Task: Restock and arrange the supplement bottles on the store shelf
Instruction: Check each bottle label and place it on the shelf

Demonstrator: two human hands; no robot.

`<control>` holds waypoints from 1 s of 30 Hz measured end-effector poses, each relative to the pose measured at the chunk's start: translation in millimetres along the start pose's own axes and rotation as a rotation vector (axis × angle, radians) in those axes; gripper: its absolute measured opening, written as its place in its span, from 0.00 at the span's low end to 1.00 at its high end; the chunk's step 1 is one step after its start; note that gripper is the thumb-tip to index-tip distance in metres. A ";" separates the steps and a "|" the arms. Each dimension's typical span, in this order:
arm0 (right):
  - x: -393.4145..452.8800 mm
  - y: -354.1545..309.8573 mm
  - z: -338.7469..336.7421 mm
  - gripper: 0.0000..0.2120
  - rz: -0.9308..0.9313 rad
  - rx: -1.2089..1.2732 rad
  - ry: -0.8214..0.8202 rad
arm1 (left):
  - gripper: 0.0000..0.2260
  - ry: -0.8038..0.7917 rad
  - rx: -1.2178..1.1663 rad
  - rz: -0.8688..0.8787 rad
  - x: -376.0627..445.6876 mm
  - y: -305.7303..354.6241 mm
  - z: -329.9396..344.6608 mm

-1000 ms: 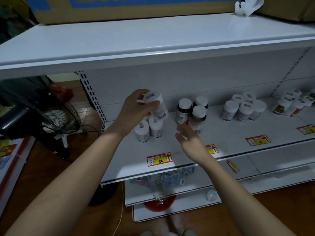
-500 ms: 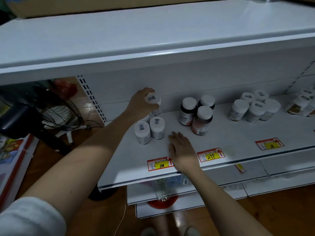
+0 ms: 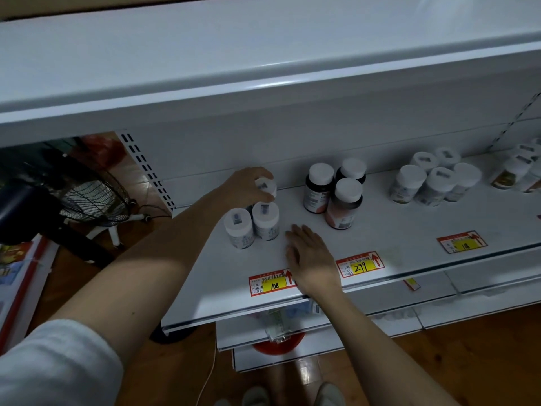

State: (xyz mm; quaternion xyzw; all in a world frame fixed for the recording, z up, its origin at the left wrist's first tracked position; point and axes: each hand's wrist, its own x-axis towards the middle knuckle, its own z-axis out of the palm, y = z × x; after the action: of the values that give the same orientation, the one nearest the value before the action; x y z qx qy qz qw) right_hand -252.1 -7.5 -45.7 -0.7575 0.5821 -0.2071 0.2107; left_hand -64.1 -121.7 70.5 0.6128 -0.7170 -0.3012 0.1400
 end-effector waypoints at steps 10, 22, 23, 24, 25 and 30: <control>0.9 1.5 0.1 0.21 -0.014 0.000 0.013 | 0.20 0.013 0.131 -0.002 -9.4 0.3 2.5; -1.0 -1.9 -3.9 0.28 0.006 0.010 -0.021 | 0.21 0.170 0.207 0.074 -67.8 -3.9 18.7; -1.0 -2.0 -4.2 0.28 0.007 0.012 -0.022 | 0.24 0.159 0.294 0.078 -69.4 -3.6 20.9; -0.7 -1.9 -4.3 0.28 0.009 0.015 -0.023 | 0.26 0.157 0.361 0.083 -70.3 -2.9 22.3; -1.0 -1.3 -4.4 0.29 0.009 0.016 -0.028 | 0.28 0.156 0.398 0.088 -70.7 -1.9 24.0; -1.6 -0.3 -4.1 0.29 0.006 0.002 -0.033 | 0.27 0.161 0.369 0.073 -71.9 0.8 31.7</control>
State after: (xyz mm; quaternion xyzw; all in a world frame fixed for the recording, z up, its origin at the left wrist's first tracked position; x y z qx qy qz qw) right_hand -254.5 -6.2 -42.3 -0.7588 0.5808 -0.1943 0.2215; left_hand -67.8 -44.1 58.4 0.6238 -0.7683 -0.1094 0.0929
